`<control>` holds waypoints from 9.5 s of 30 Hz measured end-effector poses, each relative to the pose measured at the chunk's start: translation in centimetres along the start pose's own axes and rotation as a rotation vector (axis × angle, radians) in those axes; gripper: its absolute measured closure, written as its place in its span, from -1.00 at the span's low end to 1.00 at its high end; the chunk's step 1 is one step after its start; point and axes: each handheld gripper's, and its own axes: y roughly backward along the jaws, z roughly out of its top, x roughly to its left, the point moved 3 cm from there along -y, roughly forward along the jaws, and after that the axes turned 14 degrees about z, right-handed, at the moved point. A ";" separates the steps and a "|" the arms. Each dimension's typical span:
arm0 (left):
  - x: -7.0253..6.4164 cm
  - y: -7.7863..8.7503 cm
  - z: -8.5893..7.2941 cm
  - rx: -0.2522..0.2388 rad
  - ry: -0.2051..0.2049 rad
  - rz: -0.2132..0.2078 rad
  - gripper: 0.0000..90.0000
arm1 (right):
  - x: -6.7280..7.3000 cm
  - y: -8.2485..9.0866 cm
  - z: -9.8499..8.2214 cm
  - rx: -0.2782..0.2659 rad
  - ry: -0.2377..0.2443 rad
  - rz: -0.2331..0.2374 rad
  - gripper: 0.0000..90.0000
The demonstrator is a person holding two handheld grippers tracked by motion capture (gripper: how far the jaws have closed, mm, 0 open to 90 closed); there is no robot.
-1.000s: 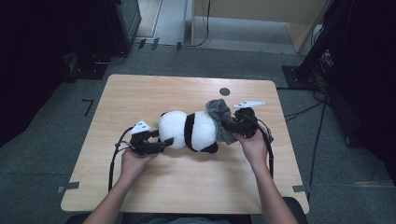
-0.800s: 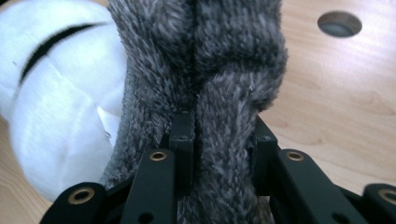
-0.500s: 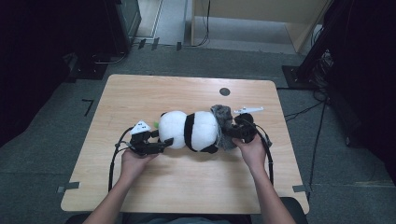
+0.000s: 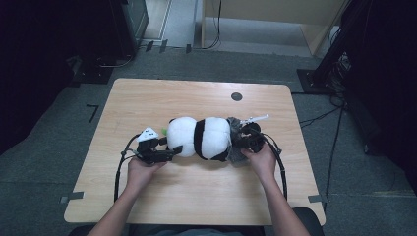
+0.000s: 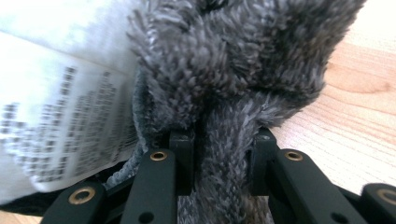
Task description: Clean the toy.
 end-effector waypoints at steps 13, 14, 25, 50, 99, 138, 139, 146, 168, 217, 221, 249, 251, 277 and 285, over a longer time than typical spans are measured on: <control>0.0 0.0 0.0 0.001 -0.007 0.006 -0.38 | -0.5 2.6 0.3 -0.047 -0.003 -0.036 0.60; 0.0 0.0 0.0 0.001 -0.007 0.006 -0.38 | -0.6 3.4 0.4 -0.070 -0.004 -0.043 0.61; 0.0 0.0 0.0 -0.001 -0.007 0.006 -0.38 | -0.3 7.2 1.0 -0.194 0.005 -0.059 0.61; -0.1 0.0 0.1 0.000 -0.011 0.008 -0.38 | 4.2 5.4 2.3 -0.195 0.121 0.022 0.58; 0.0 0.0 0.1 0.001 -0.006 0.006 -0.40 | 0.3 4.7 0.9 -0.147 0.010 -0.019 0.64; 0.1 0.2 0.5 0.020 -0.021 0.008 -0.33 | 15.5 1.0 1.0 0.062 0.409 0.386 0.65; 0.1 0.2 0.5 0.020 -0.021 0.008 -0.33 | 15.5 1.0 1.0 0.062 0.409 0.386 0.65; 0.2 0.2 0.5 0.024 -0.017 0.006 -0.27 | 16.3 -3.0 2.1 0.015 0.438 0.393 0.65; 0.1 0.2 0.5 0.040 -0.033 0.037 -0.13 | 14.3 -5.4 1.8 -0.011 0.445 0.295 0.71; -0.1 0.2 0.6 0.032 -0.031 0.036 -0.12 | 7.2 6.2 -1.8 -0.022 0.371 0.021 0.69; -0.1 0.2 0.6 0.033 -0.027 0.034 -0.13 | 8.2 6.3 -1.8 -0.031 0.385 0.079 0.70; 0.0 0.1 0.7 0.019 -0.006 0.027 -0.22 | 14.1 -2.8 2.6 -0.031 0.434 0.262 0.69; 0.0 0.1 0.7 0.019 -0.007 0.029 -0.22 | 13.9 -3.2 2.6 -0.027 0.428 0.255 0.69; 0.0 0.0 0.9 0.023 -0.018 0.035 -0.20 | 10.1 1.8 -0.8 0.031 0.423 0.154 0.65; 0.0 -0.3 1.1 0.037 -0.020 0.032 -0.15 | 8.0 3.9 -1.7 0.007 0.380 0.115 0.67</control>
